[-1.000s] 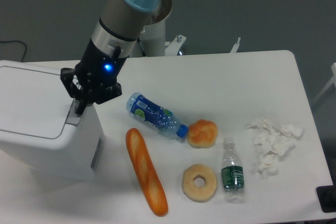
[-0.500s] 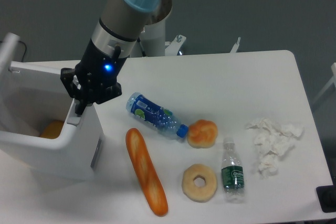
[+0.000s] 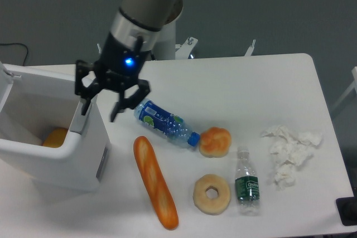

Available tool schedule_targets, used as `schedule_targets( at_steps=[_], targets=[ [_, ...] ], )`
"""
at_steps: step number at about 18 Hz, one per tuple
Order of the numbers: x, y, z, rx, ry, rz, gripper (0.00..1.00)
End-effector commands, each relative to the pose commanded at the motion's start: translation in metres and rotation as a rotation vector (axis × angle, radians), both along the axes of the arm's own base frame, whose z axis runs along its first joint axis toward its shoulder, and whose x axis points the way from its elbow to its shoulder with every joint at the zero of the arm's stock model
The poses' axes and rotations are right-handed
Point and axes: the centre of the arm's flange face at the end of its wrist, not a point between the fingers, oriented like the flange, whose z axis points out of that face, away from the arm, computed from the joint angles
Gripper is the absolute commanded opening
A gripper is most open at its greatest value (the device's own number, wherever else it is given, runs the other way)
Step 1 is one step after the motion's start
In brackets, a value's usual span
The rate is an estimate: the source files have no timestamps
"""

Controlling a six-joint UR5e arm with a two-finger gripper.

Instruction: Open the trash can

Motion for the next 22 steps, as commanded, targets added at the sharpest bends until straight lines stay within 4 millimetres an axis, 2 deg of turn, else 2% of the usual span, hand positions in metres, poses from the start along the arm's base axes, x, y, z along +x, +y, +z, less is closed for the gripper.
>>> schedule_targets(
  at_steps=[3,5,8,9,13,17,20,22],
  targets=[
    [-0.049,-0.036,-0.009,0.008,0.120,-0.065,1.00],
    [-0.078,-0.062,-0.030,-0.066,0.225,-0.125,1.00],
    [-0.104,-0.089,-0.060,-0.232,0.376,-0.265,1.00],
    [-0.115,-0.093,-0.072,-0.273,0.386,-0.284,1.00],
    [-0.154,-0.121,-0.099,-0.371,0.408,-0.316,1.00],
    [-0.195,-0.155,-0.132,-0.426,0.461,-0.496,1.00],
    [-0.213,-0.181,-0.144,-0.561,0.483,-0.567,1.00],
    [-0.223,-0.191,-0.150,-0.579,0.479,-0.579,1.00]
  ],
)
